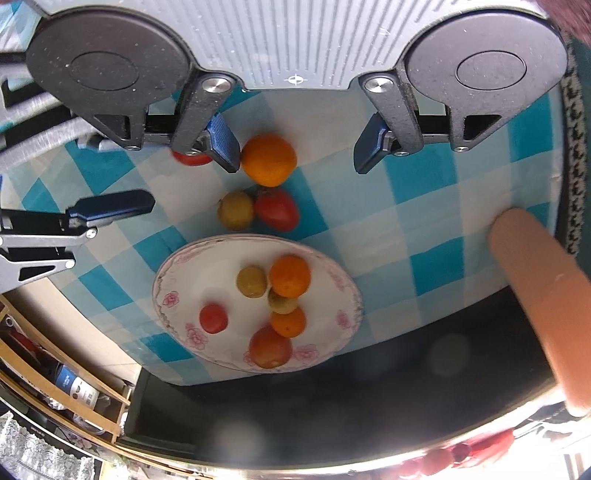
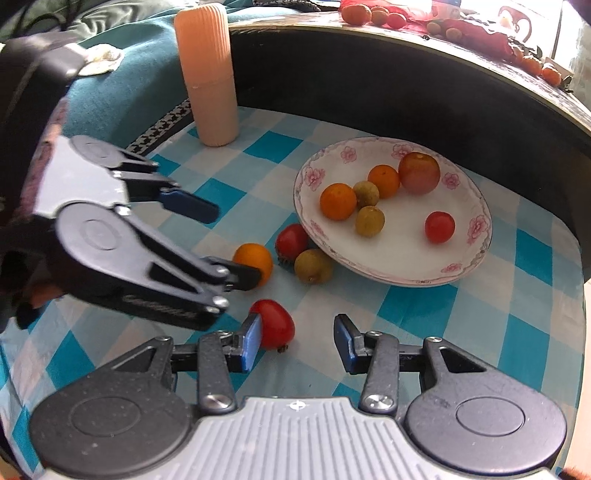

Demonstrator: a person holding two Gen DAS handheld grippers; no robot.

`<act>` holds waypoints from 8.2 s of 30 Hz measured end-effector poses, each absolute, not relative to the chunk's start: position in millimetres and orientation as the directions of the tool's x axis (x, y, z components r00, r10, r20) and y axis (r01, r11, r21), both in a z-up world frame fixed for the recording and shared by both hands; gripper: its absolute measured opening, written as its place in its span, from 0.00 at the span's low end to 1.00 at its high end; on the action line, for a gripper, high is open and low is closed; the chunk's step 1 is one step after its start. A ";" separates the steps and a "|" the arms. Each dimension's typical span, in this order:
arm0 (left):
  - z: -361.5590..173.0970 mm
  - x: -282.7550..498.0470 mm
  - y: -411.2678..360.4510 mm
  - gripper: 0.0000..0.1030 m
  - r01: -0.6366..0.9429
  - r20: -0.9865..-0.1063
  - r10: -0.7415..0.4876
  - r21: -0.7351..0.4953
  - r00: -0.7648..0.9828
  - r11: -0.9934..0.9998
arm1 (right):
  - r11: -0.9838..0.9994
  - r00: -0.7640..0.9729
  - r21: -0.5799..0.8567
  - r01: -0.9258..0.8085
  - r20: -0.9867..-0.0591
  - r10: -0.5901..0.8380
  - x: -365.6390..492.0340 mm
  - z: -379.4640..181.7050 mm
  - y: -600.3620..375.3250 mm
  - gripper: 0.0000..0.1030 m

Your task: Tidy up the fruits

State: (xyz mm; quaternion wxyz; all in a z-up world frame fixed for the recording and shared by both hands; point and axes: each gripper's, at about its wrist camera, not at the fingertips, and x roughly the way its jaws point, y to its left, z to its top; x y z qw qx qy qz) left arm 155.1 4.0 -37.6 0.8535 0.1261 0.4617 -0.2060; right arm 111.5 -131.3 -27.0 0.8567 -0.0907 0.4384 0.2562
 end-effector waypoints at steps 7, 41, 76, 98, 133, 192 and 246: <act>-40.4 157.4 -5.9 0.58 0.465 -0.831 -0.247 0.016 0.499 0.885 | 0.852 0.470 0.066 -0.520 -0.811 0.349 112.4 -34.2 -129.1 0.54; -42.3 154.2 -17.8 0.36 0.489 -0.834 -0.236 0.046 0.499 0.871 | 0.831 0.464 0.052 -0.553 -0.810 0.359 108.6 -40.6 -117.5 0.37; -33.5 155.6 -13.4 0.27 0.476 -0.825 -0.222 0.064 0.520 0.877 | 0.870 0.510 0.033 -0.493 -0.799 0.319 114.4 -34.3 -129.7 0.32; -42.5 151.1 -15.0 0.55 0.531 -0.841 -0.226 0.084 0.491 0.843 | 0.840 0.493 -0.025 -0.543 -0.819 0.294 113.0 -37.6 -126.0 0.39; -50.0 138.9 -4.5 0.41 0.544 -0.858 -0.227 0.072 0.462 0.836 | 0.887 0.507 0.054 -0.459 -0.804 0.311 116.7 -35.1 -158.6 0.37; -11.7 184.5 -47.3 0.66 0.493 -0.757 -0.265 0.086 0.598 0.866 | 0.954 0.679 0.002 -0.300 -0.702 0.215 175.7 -7.6 -173.3 0.33; 0.0 135.8 -12.2 0.71 0.466 -0.781 -0.208 0.119 0.589 0.877 | 0.937 0.625 -0.025 -0.348 -0.751 0.212 115.0 0.2 -144.0 0.33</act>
